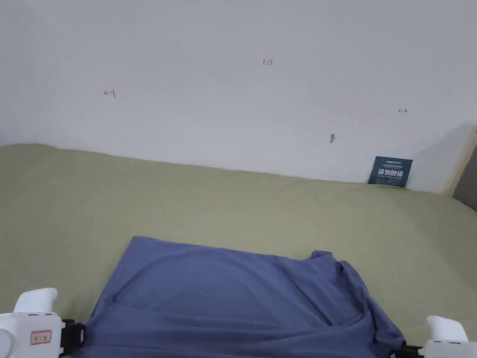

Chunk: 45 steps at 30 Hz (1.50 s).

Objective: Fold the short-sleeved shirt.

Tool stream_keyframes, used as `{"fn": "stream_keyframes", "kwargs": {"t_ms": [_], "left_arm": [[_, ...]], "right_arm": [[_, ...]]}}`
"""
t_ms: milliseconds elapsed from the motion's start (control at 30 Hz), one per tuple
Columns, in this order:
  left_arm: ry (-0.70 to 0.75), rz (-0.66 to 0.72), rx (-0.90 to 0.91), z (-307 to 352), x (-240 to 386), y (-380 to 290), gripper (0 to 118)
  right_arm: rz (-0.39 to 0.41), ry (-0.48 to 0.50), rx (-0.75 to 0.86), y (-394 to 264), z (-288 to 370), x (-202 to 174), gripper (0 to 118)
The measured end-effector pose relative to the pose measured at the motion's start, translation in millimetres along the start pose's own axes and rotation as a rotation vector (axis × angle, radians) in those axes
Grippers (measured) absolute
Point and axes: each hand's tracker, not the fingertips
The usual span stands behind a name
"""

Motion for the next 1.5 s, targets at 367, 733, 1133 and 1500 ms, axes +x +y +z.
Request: {"fn": "stream_keyframes", "kwargs": {"t_ms": [367, 733, 1133, 1500], "left_arm": [[0.019, -0.092, -0.085, 48, -6, -61, 4], [0.019, -0.021, -0.152, 42, -20, -89, 42], [0.014, -0.122, 0.003, 99, 50, -8, 82], [0.006, -0.198, -0.106, -11, 94, 42, 0]], "right_arm": [[0.076, -0.08, -0.08, -68, 48, 0, 13], [0.02, -0.116, -0.137, -100, 30, 13, 38], [0.062, -0.099, 0.034, -14, 92, -13, 54], [0.093, -0.114, 0.001, 50, 9, -43, 0]]}}
